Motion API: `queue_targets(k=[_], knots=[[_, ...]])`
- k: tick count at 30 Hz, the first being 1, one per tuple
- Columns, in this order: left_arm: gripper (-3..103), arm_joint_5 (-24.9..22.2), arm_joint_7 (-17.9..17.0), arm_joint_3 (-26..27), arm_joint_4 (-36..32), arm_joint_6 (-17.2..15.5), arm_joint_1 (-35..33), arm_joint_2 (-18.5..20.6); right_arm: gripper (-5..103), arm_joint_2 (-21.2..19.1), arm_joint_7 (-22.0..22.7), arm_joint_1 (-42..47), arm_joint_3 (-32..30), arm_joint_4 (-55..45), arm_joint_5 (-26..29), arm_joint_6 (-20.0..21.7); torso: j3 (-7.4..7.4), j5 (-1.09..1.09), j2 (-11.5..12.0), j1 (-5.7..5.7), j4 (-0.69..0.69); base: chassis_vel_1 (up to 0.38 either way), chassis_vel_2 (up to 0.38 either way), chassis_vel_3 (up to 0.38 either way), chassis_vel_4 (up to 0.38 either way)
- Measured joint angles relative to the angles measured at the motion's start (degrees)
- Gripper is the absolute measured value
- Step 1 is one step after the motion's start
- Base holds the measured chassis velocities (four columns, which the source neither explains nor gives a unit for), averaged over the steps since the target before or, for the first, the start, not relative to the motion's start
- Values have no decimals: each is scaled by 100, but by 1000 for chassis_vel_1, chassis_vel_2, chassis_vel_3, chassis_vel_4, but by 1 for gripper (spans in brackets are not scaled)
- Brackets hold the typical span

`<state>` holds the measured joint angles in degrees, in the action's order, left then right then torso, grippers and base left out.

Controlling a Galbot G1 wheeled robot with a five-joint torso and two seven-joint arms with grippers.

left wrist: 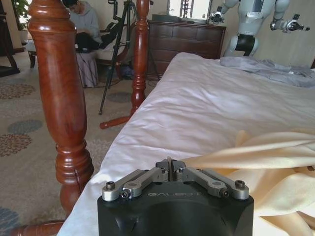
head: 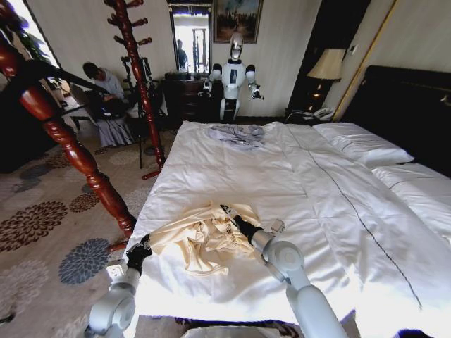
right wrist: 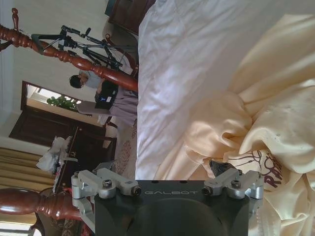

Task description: Pick up the clothes from the bed and hang them on the clothes hanger.

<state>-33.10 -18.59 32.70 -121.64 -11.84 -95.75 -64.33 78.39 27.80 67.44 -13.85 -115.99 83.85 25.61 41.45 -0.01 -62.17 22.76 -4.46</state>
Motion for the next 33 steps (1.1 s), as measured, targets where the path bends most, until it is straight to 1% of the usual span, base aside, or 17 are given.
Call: queue_targets(k=[5,10,14,24,29,33], knots=[[2,-2,-1,29,-16,-1,-30,-11,100,190,-45,-243,49,417,-111,-10,0,0,0,0,0,0,0,0,0],[2,-26,-7,63,-28,-3,-36,0,100,389,-41,-377,-261,616,-119,-12,0,1,0,0,0,0,0,0,0],[2,-40,-10,67,-29,-5,-30,18,100,444,-43,-328,-334,649,-112,-13,0,0,0,0,0,0,0,0,0],[2,-43,-32,31,-33,-15,-27,47,100,714,-122,26,-179,619,-293,24,0,1,-1,0,0,0,0,0,0],[2,-65,-35,73,-59,-19,-56,44,100,736,-149,53,-27,727,-413,25,0,1,-1,0,0,0,0,0,0],[2,-89,-35,107,-72,-19,-68,42,100,734,-154,49,-36,772,-450,19,0,1,-1,0,0,0,0,0,0]])
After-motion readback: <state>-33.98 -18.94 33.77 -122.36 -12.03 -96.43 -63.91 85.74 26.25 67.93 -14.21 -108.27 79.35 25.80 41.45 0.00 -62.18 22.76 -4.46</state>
